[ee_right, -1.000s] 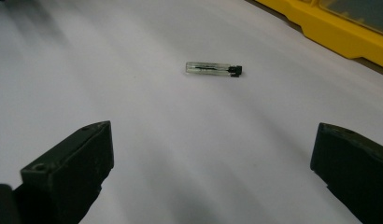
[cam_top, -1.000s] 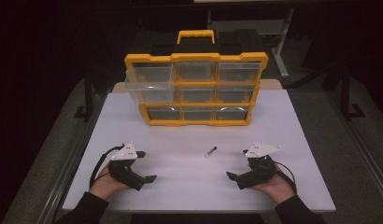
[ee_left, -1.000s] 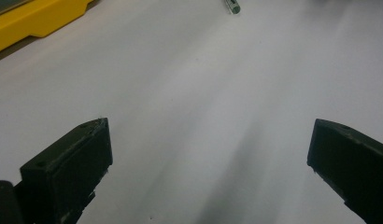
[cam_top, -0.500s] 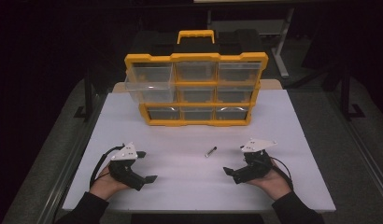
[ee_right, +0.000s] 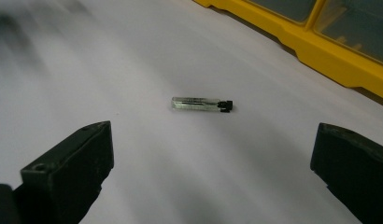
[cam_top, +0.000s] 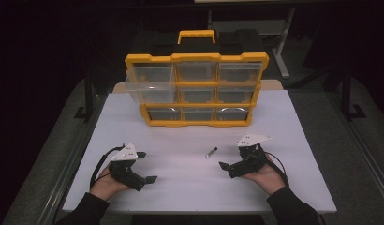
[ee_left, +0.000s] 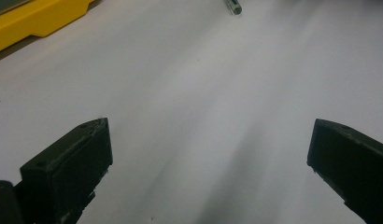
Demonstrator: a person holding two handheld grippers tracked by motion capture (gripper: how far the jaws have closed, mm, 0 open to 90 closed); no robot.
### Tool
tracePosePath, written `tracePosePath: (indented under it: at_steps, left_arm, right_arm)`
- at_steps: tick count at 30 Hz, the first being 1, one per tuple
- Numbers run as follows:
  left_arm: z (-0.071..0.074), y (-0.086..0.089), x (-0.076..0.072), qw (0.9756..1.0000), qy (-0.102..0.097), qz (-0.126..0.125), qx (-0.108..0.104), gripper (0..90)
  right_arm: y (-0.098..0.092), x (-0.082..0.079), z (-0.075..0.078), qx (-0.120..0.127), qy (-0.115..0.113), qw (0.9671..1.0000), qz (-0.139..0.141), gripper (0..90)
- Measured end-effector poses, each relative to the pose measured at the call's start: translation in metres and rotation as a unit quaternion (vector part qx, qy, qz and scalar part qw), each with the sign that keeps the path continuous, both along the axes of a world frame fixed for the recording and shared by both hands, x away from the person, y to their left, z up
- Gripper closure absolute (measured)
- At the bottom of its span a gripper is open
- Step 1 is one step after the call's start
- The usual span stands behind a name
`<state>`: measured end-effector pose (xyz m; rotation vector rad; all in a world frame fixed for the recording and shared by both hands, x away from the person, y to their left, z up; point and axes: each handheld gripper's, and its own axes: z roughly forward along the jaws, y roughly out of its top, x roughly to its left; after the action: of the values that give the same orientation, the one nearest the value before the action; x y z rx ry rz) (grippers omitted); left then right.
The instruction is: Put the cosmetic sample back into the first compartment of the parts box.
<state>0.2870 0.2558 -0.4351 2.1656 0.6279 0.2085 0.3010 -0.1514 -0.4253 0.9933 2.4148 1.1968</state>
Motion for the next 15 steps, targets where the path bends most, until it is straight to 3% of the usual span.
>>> tracePosePath:
  at_steps: [15]
  left_arm:
    - [0.0, 0.0, 0.0, 1.0, 0.002, -0.002, 0.0, 0.0]
  right_arm:
    - [0.013, 0.012, 0.002, -0.003, -0.001, 1.0, 0.0, 0.0]
